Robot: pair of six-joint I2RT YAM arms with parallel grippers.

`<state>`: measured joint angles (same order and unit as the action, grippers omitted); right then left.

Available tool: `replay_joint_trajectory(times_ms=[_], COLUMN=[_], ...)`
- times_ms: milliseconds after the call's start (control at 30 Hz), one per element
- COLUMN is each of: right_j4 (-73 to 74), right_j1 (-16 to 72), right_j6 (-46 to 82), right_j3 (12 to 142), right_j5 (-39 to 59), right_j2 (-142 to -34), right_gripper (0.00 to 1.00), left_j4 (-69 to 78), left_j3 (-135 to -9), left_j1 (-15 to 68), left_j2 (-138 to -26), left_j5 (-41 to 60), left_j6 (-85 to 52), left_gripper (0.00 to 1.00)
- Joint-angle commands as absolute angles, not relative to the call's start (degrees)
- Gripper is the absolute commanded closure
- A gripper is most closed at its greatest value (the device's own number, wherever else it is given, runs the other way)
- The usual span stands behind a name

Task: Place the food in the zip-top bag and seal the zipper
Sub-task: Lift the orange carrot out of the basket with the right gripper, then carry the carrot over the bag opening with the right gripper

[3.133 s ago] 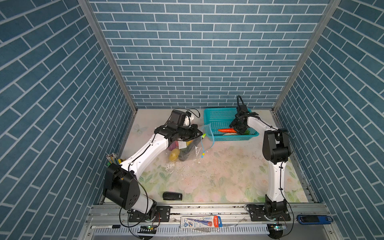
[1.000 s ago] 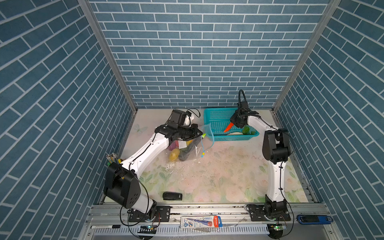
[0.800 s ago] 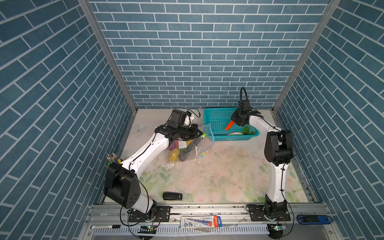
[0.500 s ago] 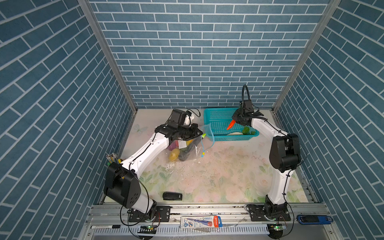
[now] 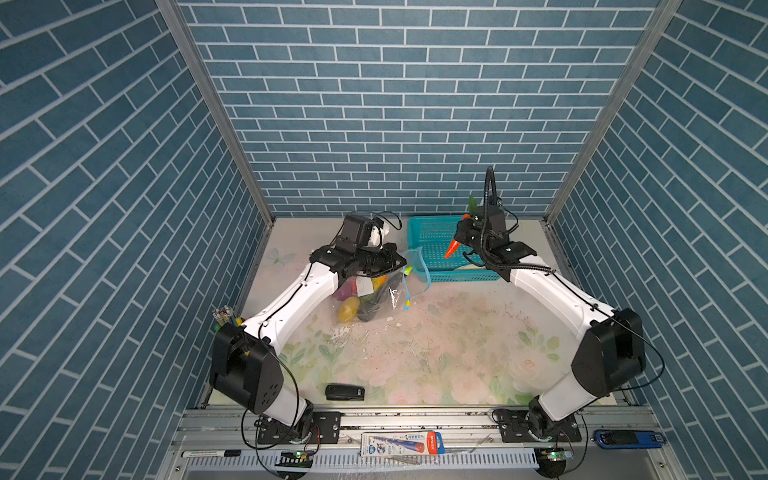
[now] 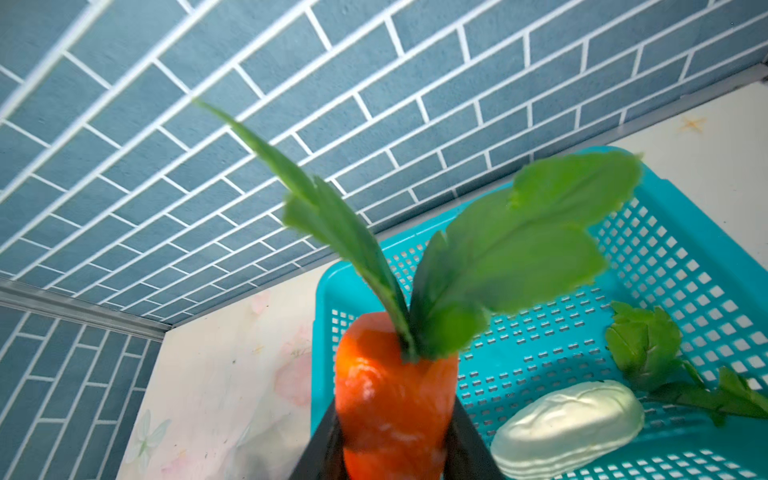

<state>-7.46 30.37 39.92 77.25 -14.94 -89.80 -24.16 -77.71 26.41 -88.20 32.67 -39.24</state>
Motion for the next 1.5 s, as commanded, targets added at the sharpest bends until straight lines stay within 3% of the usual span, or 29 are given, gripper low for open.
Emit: replay_joint_trajectory(times_ms=[0, 300, 667, 1467], right_j4=[-4.15, 0.41, 5.64, 10.58], right_j1=[33.10, 41.78, 49.24, 50.30], right_j6=[38.88, 40.78, 41.78, 47.15], right_j3=[73.45, 68.71, 67.83, 62.26], right_j5=[-20.61, -27.69, -28.90, -19.81], right_j2=[-85.69, -81.28, -85.78, -91.21], right_gripper=[0.75, 0.76, 0.75, 0.72], left_j4=[-24.30, -23.64, -24.61, -24.10], left_j3=[-80.02, -81.39, -81.19, -78.43], left_j1=[25.93, 25.98, 25.84, 25.57], left_j2=[-89.64, -90.59, -89.71, -86.49], left_j5=[33.02, 33.52, 32.92, 32.62], left_j6=[-39.15, -39.73, -39.06, -39.23], left_gripper=[1.00, 1.00, 1.00, 1.00])
